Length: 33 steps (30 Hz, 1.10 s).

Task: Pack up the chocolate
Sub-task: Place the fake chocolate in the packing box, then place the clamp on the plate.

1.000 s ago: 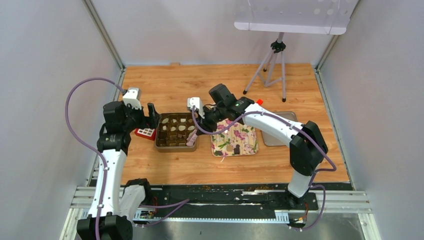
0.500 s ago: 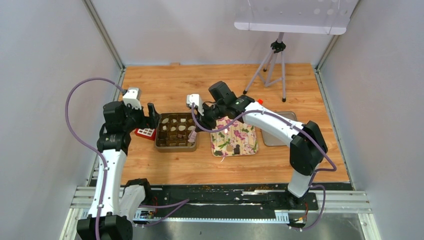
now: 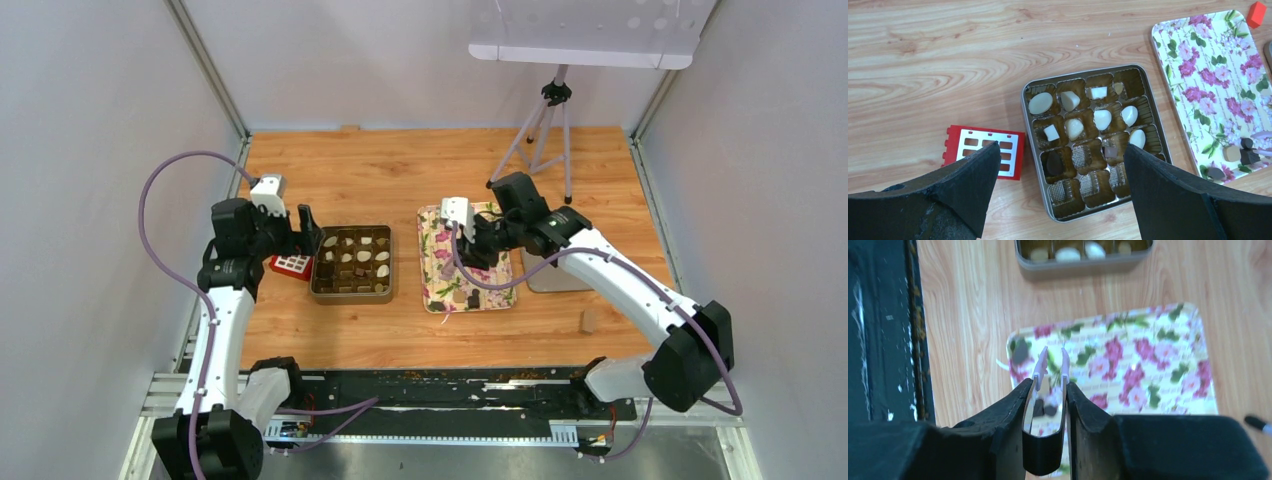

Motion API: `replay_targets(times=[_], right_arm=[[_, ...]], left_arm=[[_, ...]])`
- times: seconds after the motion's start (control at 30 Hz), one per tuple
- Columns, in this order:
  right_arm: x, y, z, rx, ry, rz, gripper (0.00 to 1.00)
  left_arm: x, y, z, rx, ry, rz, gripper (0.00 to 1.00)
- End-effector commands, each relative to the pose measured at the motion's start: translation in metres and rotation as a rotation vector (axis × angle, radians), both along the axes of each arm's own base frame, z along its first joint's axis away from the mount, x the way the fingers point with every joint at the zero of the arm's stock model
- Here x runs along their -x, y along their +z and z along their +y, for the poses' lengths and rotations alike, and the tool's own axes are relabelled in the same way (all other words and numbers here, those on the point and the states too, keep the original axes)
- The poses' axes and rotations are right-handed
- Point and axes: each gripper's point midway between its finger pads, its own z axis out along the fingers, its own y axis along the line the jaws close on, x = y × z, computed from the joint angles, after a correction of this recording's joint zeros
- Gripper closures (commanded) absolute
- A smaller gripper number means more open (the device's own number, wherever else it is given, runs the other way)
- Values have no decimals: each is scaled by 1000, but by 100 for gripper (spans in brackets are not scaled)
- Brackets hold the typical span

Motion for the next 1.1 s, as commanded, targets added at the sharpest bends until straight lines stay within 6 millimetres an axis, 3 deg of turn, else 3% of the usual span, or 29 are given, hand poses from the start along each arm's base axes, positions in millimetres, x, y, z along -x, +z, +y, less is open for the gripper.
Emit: replay_targets(times=[0.0,0.47,0.73,1.07], right_arm=[[9,-23,-31,82,-16,-14,70],[3,-51,-28,125,23,10,59],[0,-67,-27,151,25,26,58],[-4,-71,-24,154,35,17,58]], left_arm=[[-13,25,-1,16,-11,-72,0],[-11,23,0,9,-8,-66,0],[-11,22,1,8,0,-72,0],[-9,24,-2,14,-16,-81,0]])
